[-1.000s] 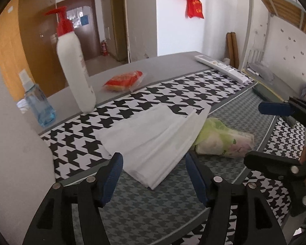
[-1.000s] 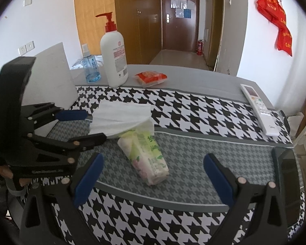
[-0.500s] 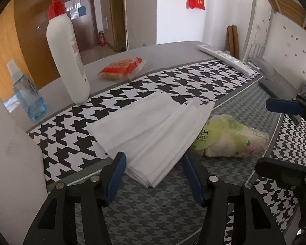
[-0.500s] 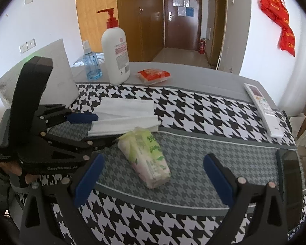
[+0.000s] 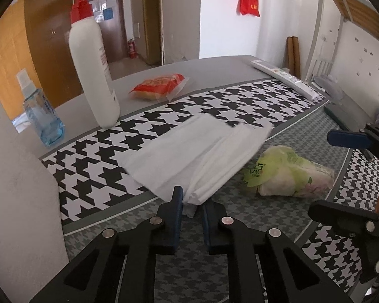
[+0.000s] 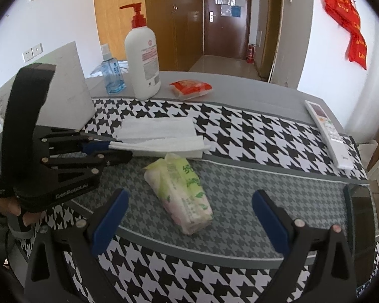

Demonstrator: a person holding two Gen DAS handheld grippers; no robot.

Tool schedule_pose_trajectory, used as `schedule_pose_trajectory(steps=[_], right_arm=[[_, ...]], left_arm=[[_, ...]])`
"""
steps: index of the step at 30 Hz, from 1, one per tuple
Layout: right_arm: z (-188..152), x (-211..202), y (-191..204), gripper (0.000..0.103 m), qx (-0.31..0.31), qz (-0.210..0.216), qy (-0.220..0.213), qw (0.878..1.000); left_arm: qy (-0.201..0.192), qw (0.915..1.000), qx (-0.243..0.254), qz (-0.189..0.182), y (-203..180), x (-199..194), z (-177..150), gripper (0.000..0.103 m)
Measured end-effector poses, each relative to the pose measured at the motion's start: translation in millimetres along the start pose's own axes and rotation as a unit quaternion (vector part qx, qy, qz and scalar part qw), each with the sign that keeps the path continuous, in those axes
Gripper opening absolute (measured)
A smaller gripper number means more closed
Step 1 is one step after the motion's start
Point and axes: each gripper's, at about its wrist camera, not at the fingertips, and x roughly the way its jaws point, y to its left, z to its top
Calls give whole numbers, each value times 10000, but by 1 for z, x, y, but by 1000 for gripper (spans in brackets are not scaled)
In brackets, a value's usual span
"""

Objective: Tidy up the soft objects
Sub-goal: 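Grasp the green-printed wrapped tissue roll with right gripper while left holds napkins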

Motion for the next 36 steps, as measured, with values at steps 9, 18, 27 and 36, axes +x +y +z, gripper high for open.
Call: schedule_pose_trajectory(steps=[9, 18, 27, 36], right_arm=[[2, 11, 3, 100, -120, -8, 145, 9998], [1, 26, -1, 80, -79, -27, 391, 9992], [-1, 30, -1, 55, -105, -71, 503, 9987], [-2, 22, -1, 35, -79, -21, 458, 9989]], left_arm=[[-136, 9999, 21, -80, -2, -12, -4, 15], [-219, 9996, -137, -61, 6, -17, -4, 15], [-165, 9997, -158, -109, 6, -16, -6, 15], [-172, 9997, -128, -147, 3, -16, -6, 15]])
